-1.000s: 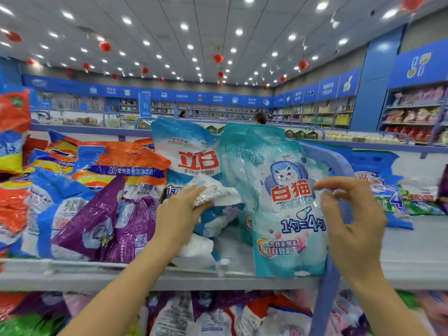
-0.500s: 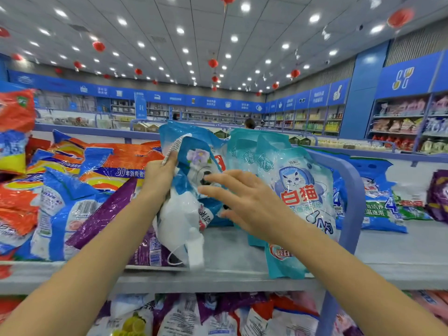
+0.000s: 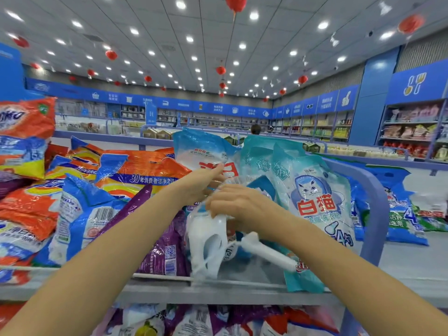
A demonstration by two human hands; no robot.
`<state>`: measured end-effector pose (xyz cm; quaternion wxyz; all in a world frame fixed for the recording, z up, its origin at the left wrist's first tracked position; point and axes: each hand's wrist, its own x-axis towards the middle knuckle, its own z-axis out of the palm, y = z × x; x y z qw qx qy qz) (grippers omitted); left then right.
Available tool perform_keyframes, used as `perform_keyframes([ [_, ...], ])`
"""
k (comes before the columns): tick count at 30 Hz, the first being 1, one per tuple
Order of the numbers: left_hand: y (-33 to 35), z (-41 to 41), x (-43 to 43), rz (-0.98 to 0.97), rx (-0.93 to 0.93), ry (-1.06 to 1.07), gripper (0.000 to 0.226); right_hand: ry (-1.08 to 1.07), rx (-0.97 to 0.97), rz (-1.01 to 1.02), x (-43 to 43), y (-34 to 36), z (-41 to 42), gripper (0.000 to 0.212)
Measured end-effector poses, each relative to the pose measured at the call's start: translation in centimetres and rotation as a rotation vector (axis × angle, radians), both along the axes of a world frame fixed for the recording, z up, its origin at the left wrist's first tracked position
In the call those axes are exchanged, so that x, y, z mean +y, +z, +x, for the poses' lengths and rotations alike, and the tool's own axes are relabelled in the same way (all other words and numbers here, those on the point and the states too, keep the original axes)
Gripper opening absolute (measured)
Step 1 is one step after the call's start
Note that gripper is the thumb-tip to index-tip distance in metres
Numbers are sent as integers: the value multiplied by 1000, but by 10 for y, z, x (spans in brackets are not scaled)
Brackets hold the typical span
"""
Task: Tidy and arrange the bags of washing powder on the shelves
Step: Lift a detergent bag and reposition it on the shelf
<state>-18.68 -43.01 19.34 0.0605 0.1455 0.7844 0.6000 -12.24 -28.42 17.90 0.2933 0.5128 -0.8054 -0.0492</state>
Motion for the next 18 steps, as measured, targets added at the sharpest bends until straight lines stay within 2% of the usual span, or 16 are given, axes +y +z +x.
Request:
perform_keyframes([
  [3,-13,-10,-15,-71,47,-37,45,-108,-183,-207,14,3,-17,16],
  [6,-25,-14,-40,-15,99,22,40,-77,-215,-300,10,7,-31,24],
  [9,-37,-9,-59,41,176,47,45,-74,-300,-414,5,11,-47,16],
  [12,-47,0,-76,49,249,72,54,-20,-444,-695,6,12,-58,6],
  [14,-51,10,-83,-7,346,70,54,1,-466,-842,5,11,-63,5],
  [18,-63,25,-89,-24,476,36,46,90,-416,-1027,-2,12,-68,19],
])
